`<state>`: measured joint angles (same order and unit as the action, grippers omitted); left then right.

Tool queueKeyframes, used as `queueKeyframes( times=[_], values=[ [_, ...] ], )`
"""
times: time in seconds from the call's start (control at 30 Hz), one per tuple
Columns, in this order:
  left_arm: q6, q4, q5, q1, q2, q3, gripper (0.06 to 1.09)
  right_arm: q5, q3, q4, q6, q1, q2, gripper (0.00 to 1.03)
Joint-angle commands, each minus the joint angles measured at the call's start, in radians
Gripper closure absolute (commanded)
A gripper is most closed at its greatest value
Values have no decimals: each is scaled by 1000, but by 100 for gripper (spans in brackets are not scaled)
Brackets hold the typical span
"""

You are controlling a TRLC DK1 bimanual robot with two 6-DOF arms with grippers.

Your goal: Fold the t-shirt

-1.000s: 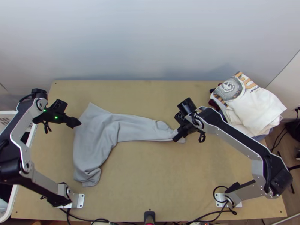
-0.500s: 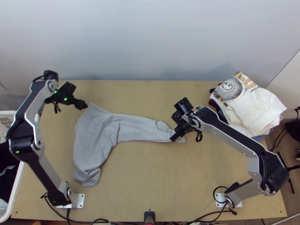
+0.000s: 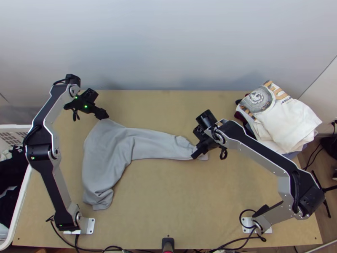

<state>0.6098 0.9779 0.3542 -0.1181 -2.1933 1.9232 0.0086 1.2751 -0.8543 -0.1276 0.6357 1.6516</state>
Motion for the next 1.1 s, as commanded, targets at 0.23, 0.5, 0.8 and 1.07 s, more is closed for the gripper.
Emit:
queueKeyframes(
  times=[0.23, 0.5, 0.8, 1.07],
  values=[
    [36, -44, -46, 17, -36, -3, 17, 2, 12, 1, 0, -5, 13, 100],
    [56, -65, -70, 15, -39, -43, 20, 2, 12, 1, 0, -5, 13, 100],
    [59, -93, -77, 14, -34, -56, 36, 2, 13, 3, 0, -7, 13, 100],
    [48, -91, -69, 9, -34, -72, 75, 2, 3, 11, 0, -5, 16, 100]
  ],
)
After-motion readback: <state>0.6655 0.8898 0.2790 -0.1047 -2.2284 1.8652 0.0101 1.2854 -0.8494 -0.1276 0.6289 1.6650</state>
